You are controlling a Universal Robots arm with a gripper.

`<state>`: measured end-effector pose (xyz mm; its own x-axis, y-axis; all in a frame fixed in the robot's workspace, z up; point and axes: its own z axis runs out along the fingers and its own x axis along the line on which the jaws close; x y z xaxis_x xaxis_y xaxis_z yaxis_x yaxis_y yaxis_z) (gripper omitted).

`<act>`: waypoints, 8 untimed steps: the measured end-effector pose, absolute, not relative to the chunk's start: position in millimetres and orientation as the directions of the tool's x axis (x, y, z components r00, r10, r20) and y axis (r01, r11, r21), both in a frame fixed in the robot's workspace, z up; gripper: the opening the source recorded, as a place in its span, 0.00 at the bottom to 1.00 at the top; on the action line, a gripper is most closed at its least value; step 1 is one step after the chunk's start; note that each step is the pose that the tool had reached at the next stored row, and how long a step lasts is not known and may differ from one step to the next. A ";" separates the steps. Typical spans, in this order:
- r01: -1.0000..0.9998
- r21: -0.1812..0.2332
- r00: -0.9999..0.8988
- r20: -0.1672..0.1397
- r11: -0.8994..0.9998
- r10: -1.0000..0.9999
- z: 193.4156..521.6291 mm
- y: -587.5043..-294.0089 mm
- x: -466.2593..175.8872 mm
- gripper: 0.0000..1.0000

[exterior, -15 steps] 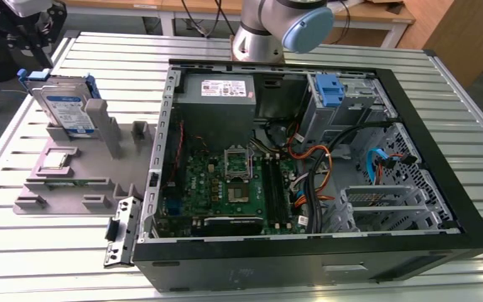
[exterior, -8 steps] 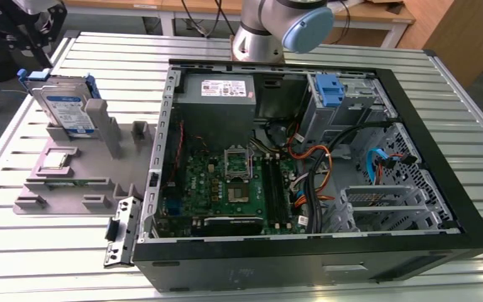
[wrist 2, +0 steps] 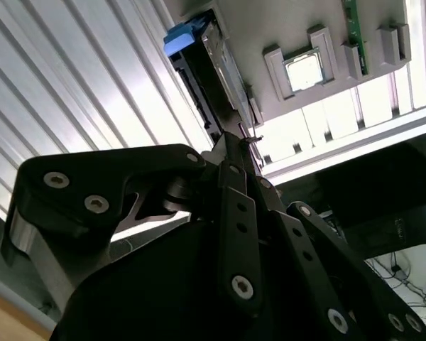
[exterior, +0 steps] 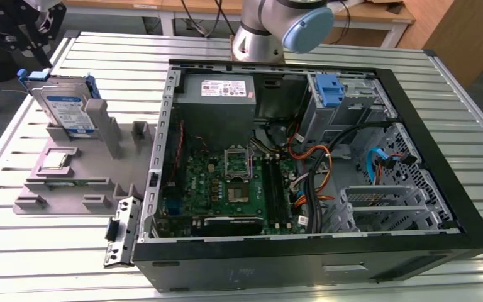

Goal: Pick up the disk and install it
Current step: 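Pick up the disk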

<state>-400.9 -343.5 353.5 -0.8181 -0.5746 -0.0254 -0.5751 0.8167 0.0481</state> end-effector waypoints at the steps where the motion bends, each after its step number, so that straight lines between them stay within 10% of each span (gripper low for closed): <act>1: -0.583 0.048 -0.812 -0.026 0.811 -0.583 353.5 -343.5 -400.9 0.10; 8: -0.614 0.048 -0.790 -0.025 0.788 -0.613 353.5 -343.5 -400.9 0.10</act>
<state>-400.9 -343.5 353.5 -0.7896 -0.6130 -0.0255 -0.6135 0.7882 0.0481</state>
